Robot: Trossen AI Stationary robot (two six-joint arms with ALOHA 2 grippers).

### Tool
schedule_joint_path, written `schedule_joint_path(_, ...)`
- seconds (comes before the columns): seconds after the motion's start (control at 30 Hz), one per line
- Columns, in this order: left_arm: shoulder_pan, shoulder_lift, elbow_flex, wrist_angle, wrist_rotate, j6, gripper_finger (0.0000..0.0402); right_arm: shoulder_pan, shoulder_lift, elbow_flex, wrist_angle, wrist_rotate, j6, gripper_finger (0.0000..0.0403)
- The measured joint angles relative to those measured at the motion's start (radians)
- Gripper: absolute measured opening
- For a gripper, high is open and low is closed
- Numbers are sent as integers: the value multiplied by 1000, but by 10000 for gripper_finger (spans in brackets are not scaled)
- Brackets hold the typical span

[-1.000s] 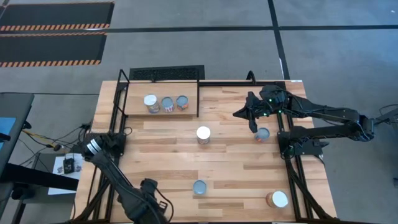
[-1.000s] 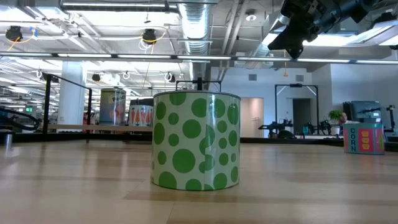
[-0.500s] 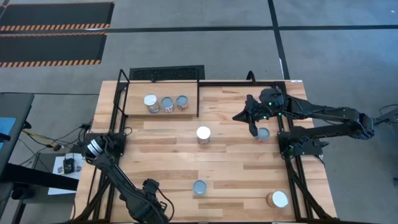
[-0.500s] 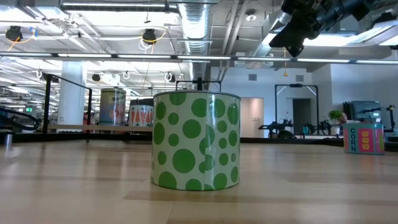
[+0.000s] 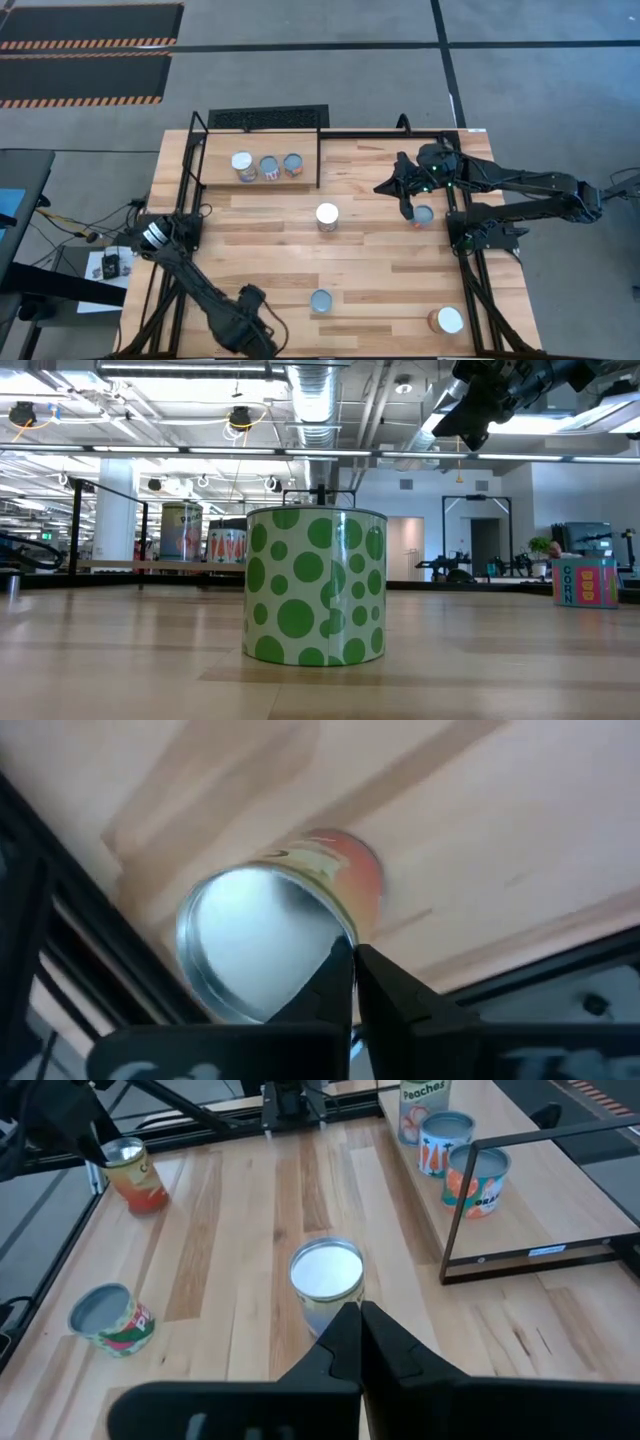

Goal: Pick and place cans onto a shelf
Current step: Put the left large canned corn on the shelf

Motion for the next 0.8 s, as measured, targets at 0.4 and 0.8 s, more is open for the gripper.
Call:
schedule_joint_path(0.4, 281, -175, 12, -103, -223, 356, 0, -2, 0, 0, 1, 2, -28, 12)
schedule_joint_path(0.8, 691, -300, 12, -106, -373, 832, 0, -50, 0, 0, 5, 0, -42, 12)
